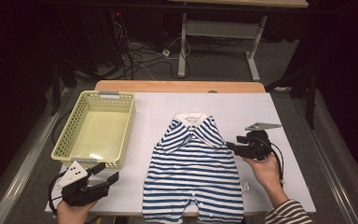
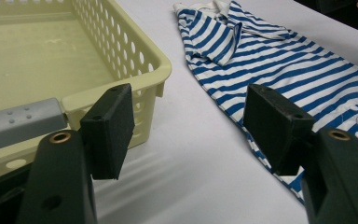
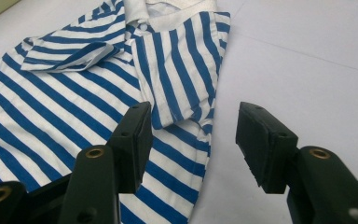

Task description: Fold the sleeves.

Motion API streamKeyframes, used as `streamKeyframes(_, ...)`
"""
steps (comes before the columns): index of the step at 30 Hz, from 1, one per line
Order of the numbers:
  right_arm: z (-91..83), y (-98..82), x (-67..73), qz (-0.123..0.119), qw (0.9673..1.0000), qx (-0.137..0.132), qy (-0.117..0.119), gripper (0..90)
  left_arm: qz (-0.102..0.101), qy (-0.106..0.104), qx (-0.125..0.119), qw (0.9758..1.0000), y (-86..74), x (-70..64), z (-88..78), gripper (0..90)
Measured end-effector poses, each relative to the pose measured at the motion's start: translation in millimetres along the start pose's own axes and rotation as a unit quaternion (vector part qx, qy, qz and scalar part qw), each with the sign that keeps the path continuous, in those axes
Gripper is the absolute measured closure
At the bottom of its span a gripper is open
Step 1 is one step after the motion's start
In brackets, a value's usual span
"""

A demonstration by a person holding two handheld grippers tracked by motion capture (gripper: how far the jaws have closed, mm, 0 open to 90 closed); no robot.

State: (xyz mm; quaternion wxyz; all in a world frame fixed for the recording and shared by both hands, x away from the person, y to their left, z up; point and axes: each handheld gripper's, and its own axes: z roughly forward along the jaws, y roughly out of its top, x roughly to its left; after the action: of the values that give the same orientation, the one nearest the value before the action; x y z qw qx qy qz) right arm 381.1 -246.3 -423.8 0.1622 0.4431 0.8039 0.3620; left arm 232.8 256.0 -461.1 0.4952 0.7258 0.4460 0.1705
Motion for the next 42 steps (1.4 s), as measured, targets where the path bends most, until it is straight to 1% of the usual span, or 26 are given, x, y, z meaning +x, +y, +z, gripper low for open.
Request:
streamKeyframes(11,-8.3,-8.8,3.3,-0.008,0.9998,-0.018,0.002,44.4,0.000,0.001,0.000,1.0000,0.0,0.0,0.0,33.0)
streamKeyframes(20,-16.5,-18.9,3.9,-0.001,0.9995,-0.031,0.009,43.6,0.000,0.001,-0.002,1.0000,0.0,-0.2,-0.5,33.0)
streamKeyframes(25,-25.1,-25.6,3.8,0.000,0.9989,-0.046,0.005,44.0,0.000,0.002,-0.002,1.0000,0.0,0.3,-0.7,33.0)
streamKeyframes(27,-29.1,-29.1,3.5,0.005,0.9986,-0.052,0.006,44.2,-0.002,0.003,-0.002,1.0000,-0.2,0.8,-1.0,33.0)
streamKeyframes(35,-42.5,-42.7,1.6,0.010,0.9980,-0.062,0.004,44.1,-0.003,0.005,-0.003,1.0000,-0.2,1.2,-1.2,33.0)
streamKeyframes(42,-52.1,-51.1,3.6,0.012,0.9974,-0.071,0.004,44.1,-0.004,0.005,-0.005,1.0000,-0.3,1.2,-1.7,32.9)
